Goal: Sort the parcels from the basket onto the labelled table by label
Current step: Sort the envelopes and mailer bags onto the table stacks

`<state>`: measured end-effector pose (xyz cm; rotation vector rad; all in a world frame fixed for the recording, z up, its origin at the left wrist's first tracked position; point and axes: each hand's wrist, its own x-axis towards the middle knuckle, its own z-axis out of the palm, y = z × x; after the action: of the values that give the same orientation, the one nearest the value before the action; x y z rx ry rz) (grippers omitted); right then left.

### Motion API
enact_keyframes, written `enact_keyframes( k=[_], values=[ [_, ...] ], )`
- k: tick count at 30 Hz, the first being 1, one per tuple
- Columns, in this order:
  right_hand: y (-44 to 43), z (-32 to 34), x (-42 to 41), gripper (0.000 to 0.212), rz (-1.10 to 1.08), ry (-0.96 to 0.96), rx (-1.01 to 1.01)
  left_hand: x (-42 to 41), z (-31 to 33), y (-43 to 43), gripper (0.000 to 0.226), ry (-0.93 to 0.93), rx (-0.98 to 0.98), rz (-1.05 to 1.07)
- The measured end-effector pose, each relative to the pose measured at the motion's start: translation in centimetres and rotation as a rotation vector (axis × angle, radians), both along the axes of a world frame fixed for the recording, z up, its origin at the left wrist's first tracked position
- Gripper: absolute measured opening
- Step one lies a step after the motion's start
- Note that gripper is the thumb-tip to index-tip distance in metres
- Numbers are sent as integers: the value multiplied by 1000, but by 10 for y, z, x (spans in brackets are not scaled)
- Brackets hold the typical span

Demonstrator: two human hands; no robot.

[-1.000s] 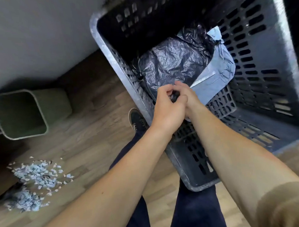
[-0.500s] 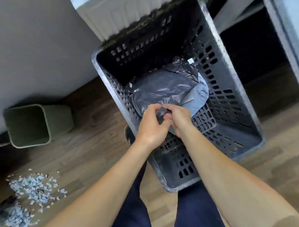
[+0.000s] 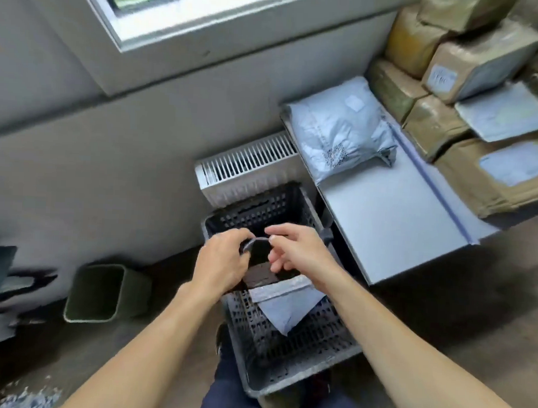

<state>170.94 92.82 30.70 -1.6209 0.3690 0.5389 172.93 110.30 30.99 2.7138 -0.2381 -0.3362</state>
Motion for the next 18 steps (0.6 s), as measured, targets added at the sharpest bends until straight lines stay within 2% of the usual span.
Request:
enact_keyframes(
  k=[2, 4, 5, 6, 7, 8, 10, 12, 15, 18],
  values=[
    [-15, 36, 10, 37, 117, -311, -283, 5, 47, 2, 23, 8, -10, -40],
    [-30, 69, 21, 67, 328, -566, -471, 8, 95, 3, 20, 38, -14, -100],
    [-36, 86, 25, 80, 457, -585, -501, 8, 118, 3, 19, 46, -22, -141],
    [-40, 104, 27, 83, 567, -540, -493, 7, 141, 2, 20, 43, -35, -175],
    [-42, 120, 27, 74, 649, -482, -476, 5, 163, 0, 20, 26, -60, -199],
    [-42, 132, 25, 55, 704, -463, -464, 3, 184, -2, 20, 0, -95, -204],
    [-41, 148, 19, 21, 684, -528, -456, 0, 219, -6, 18, -87, -187, -176],
    [-42, 163, 14, 21, 583, -566, -380, -3, 244, -7, 24, -217, -289, -99],
    [-60, 190, 9, 3, 430, -515, -214, -5, 263, -3, 56, -361, -412, 65],
    [-87, 218, 4, 19, 274, -423, -19, -3, 265, 9, 86, -377, -544, 312]
  ],
)
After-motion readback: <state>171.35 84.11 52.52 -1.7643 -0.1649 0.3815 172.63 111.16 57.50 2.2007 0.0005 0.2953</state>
